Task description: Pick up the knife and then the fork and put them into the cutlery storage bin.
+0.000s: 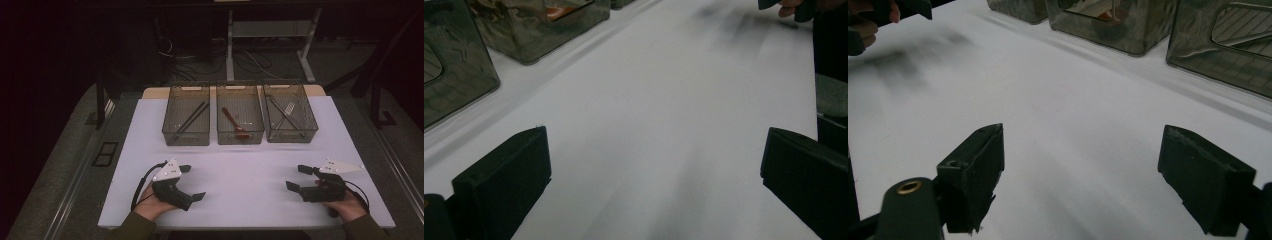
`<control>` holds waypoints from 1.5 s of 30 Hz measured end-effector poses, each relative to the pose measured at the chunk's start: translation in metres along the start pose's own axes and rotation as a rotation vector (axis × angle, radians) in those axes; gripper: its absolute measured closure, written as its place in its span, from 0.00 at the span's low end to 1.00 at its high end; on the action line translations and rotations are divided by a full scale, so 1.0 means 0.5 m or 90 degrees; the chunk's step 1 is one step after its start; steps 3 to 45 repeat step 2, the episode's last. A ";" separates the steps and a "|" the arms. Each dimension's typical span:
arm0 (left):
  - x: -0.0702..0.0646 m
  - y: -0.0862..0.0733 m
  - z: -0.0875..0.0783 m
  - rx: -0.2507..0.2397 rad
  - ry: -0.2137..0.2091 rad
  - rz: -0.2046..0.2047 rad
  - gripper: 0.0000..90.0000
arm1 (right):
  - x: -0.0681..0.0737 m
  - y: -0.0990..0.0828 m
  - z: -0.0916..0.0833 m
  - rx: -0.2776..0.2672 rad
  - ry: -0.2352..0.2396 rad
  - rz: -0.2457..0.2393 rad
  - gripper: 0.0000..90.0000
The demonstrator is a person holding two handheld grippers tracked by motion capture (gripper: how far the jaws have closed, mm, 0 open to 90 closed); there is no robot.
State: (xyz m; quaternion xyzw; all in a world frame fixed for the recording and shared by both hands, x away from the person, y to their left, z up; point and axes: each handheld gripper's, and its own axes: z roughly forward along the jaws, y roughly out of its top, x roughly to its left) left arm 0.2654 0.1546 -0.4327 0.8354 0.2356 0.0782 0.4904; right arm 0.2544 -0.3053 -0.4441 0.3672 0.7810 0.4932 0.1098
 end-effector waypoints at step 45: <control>0.000 0.000 0.000 0.004 0.000 0.002 0.00 | 0.000 0.000 0.000 -0.001 0.001 -0.001 0.21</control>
